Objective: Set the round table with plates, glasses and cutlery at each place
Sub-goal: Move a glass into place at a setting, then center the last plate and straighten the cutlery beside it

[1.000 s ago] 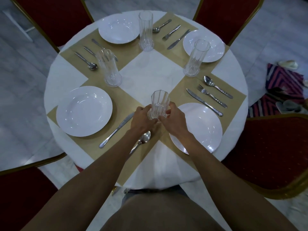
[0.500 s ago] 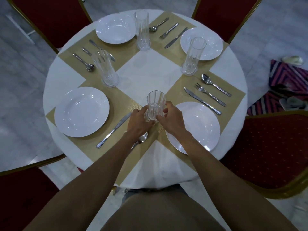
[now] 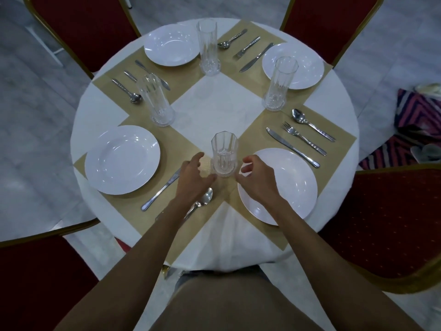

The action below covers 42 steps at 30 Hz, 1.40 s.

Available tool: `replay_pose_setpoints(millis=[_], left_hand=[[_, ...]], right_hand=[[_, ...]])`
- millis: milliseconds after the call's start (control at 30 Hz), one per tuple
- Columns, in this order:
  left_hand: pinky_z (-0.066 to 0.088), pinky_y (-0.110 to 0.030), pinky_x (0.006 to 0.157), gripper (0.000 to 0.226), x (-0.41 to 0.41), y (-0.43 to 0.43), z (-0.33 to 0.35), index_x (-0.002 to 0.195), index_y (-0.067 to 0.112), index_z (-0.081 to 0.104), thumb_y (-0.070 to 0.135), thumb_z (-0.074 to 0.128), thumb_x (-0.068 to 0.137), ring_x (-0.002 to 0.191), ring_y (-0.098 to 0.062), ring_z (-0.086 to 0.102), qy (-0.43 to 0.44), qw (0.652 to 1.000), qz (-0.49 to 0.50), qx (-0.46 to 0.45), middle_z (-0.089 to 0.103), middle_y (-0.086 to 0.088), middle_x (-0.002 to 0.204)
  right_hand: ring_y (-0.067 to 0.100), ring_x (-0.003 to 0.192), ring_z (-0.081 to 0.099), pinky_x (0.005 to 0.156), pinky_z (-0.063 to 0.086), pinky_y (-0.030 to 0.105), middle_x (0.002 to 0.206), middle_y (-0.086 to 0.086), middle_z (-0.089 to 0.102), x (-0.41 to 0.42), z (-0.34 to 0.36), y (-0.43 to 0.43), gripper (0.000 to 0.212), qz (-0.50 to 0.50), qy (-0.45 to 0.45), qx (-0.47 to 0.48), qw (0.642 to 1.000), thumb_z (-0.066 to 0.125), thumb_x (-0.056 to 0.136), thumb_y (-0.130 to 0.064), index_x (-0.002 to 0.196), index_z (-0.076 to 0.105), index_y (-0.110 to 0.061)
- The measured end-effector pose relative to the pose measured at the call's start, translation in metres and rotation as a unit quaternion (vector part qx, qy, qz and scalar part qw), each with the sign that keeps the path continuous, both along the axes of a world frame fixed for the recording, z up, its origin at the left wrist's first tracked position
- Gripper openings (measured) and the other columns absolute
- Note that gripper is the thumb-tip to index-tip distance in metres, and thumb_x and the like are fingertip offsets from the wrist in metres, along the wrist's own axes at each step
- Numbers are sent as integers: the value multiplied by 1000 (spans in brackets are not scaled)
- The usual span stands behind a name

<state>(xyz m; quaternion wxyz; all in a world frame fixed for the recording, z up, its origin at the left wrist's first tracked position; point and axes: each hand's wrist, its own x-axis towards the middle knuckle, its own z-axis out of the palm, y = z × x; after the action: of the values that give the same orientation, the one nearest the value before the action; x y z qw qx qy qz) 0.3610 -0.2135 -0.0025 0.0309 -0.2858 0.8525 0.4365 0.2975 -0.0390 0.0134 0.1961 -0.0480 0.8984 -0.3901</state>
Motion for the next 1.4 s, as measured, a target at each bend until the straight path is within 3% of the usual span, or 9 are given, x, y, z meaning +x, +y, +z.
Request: replay_pose_setpoints(millis=[100,500,600,700,867,1067,1133,1233,1400], left_hand=[[40,-13,71,66,22,-4,10,139,28,48,29,76,79,94,-8,57,12,999,44,25,55,-5,126],[47,-19,77,38,134,-44,27,121,28,67,23,70,84,93,-9,63,-11,994,103,19,64,8,115],[49,-24,80,37,172,-72,32,120,31,67,28,71,83,92,-10,65,-15,994,110,7,64,7,115],[54,-29,84,37,214,-105,35,122,32,66,28,69,85,92,-11,66,-13,995,98,-5,64,0,119],[39,-19,84,43,294,-159,36,129,28,63,26,66,86,99,-4,57,4,998,30,-64,67,1,121],[29,-9,91,46,407,-210,65,130,19,63,18,67,85,117,-12,57,33,993,-34,-104,65,-2,129],[36,-19,102,48,438,-228,74,135,19,60,21,66,87,120,-19,58,16,992,-47,-115,63,-1,133],[43,-37,106,50,462,-257,76,138,22,56,23,64,89,122,-23,55,9,990,-64,-128,61,-1,135],[42,-36,107,49,464,-291,78,137,20,57,25,62,89,126,-25,52,38,982,-103,-155,60,-6,132]], right_hand=[[7,86,65,78,53,27,84,-16,66,15,0,2,24,2,-24,-13,1000,73,80,-30,100,62,-24],[-12,69,60,62,41,3,77,-16,64,106,-4,-87,14,124,-74,-84,986,75,80,-16,92,68,-20],[6,81,67,74,55,22,84,-10,68,131,-4,-112,14,116,-98,-98,984,72,83,-13,97,69,-18],[15,85,70,72,60,33,93,-4,70,162,-1,-138,19,104,-96,-99,985,70,85,-19,104,70,-16],[-3,81,63,65,44,10,87,-17,67,242,0,-185,17,73,-28,-90,993,72,84,-26,102,71,-25],[2,86,64,75,47,17,97,-12,69,348,2,-256,28,86,-21,-81,993,72,85,-30,112,71,-23],[-2,84,61,68,42,12,98,-12,68,376,7,-278,28,88,-31,-85,992,72,86,-29,114,70,-24],[8,96,62,79,47,21,107,-9,68,404,7,-301,29,93,-40,-82,991,72,87,-29,115,68,-25],[5,96,59,84,44,22,104,-16,63,424,11,-332,29,97,-19,-55,994,69,89,-31,117,67,-25]])
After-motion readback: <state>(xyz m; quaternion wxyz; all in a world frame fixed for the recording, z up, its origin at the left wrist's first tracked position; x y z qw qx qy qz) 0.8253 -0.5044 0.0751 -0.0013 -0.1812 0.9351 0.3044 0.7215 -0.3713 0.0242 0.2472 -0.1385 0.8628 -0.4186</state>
